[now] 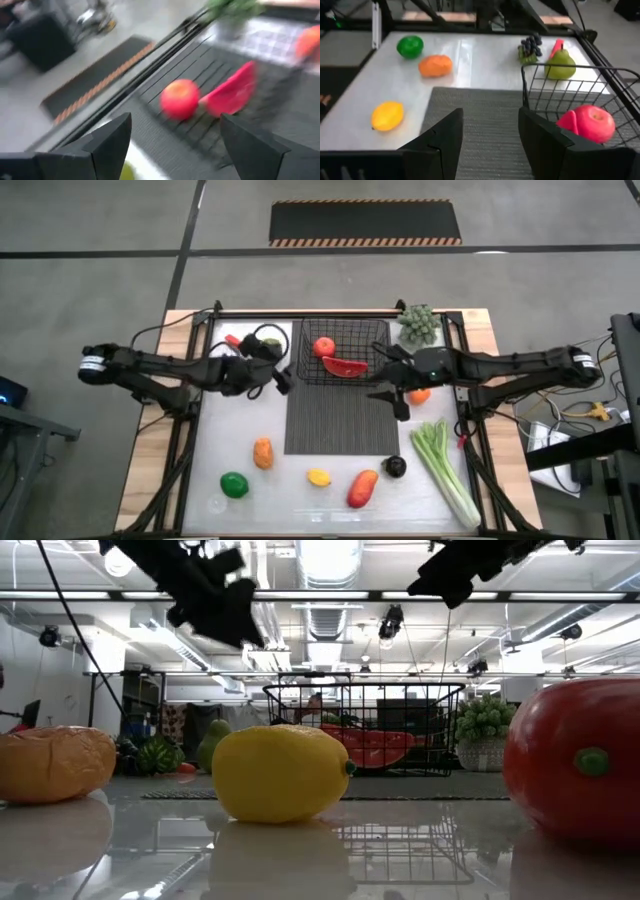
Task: Build produce basket
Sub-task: Put the pear into the wire basket
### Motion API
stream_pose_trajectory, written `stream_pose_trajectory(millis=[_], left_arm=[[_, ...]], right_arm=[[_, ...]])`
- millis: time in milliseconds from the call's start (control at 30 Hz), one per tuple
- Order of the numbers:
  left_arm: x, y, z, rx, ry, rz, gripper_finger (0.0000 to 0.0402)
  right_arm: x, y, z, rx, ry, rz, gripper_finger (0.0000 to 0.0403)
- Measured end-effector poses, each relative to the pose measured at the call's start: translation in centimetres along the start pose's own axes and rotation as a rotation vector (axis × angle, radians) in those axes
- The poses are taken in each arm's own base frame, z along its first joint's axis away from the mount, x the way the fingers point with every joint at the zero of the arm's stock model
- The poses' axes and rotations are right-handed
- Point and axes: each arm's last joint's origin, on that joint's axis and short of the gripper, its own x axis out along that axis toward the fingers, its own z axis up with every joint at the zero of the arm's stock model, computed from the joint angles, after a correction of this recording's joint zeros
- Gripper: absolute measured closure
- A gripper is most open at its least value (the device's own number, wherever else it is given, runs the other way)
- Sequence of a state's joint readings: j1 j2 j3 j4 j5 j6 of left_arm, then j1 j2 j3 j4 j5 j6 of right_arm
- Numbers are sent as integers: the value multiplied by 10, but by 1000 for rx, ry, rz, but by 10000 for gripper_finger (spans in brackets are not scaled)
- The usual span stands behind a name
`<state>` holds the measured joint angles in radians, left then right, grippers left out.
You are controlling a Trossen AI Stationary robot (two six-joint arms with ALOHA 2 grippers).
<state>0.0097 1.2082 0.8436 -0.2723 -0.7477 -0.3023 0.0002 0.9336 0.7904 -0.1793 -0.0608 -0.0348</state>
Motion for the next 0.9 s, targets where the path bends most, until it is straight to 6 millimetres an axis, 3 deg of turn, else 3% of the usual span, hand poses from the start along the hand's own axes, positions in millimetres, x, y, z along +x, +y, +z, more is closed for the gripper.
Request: stream_pose_trajectory(millis=[167, 500, 900], left_arm=[[18, 25, -14, -78, 167, 133, 118], [43, 66, -16, -353, 305, 167, 118], [72, 64, -42, -366, 406, 178, 118]], right_arm=[[-3, 1, -12, 38, -38, 1, 225], [0, 1, -22, 67, -29, 1, 225], [0, 1, -23, 68, -26, -1, 225]])
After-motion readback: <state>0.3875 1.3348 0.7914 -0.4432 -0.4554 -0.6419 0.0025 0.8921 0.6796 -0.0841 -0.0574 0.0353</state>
